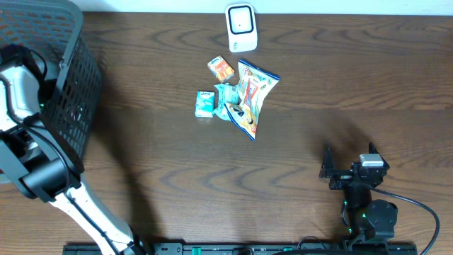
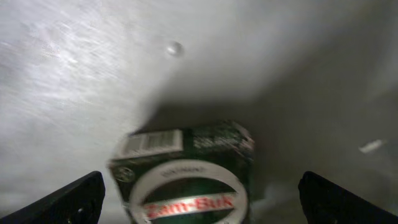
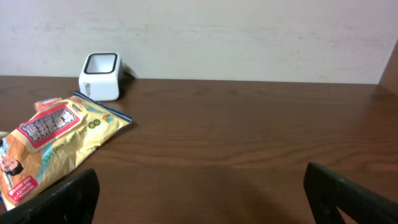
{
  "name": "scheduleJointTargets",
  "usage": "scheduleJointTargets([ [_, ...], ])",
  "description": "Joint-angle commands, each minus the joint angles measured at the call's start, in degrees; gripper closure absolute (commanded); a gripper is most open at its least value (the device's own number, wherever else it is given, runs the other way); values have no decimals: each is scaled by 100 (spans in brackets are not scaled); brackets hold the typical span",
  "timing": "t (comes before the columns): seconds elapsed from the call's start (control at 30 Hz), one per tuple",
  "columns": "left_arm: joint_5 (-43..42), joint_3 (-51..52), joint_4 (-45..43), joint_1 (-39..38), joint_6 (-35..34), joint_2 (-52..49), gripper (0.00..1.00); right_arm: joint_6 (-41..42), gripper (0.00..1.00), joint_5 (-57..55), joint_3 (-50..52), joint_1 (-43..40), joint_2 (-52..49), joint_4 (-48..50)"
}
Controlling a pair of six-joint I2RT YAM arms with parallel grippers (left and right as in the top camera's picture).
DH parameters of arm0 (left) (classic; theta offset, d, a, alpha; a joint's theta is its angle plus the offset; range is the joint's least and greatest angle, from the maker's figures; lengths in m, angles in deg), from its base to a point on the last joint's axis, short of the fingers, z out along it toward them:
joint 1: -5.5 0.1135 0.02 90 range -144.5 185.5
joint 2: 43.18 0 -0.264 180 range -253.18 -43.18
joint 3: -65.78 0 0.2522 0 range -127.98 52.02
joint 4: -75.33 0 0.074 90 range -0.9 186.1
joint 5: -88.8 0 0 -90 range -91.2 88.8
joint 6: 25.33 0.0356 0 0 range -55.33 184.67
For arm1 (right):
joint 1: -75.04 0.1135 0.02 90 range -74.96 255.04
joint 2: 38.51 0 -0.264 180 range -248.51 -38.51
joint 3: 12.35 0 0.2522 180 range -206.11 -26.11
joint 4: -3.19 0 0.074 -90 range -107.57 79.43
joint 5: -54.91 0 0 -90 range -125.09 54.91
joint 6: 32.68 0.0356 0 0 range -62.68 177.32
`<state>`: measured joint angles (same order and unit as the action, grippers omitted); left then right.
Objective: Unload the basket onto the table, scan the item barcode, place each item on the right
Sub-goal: 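Carry the ointment box to the table beside the pile and release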
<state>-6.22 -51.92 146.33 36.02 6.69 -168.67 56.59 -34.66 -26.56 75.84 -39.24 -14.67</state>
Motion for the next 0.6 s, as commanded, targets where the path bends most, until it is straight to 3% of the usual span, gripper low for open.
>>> scheduleJointTargets([
  [0.0, -31, 61, 15, -50, 129, -107, 2, -83, 1, -9, 13, -39, 24, -20],
  [0.37, 208, 151, 74, -44, 181, -404, 2, -83, 1, -11, 13, -39, 24, -20],
  [0.5, 433, 151, 74, -33, 376, -404, 19, -83, 1, -9, 13, -39, 24, -20],
  [0.57, 457, 142, 72, -33, 437, -404, 21, -83, 1, -9, 13, -39, 24, -20],
])
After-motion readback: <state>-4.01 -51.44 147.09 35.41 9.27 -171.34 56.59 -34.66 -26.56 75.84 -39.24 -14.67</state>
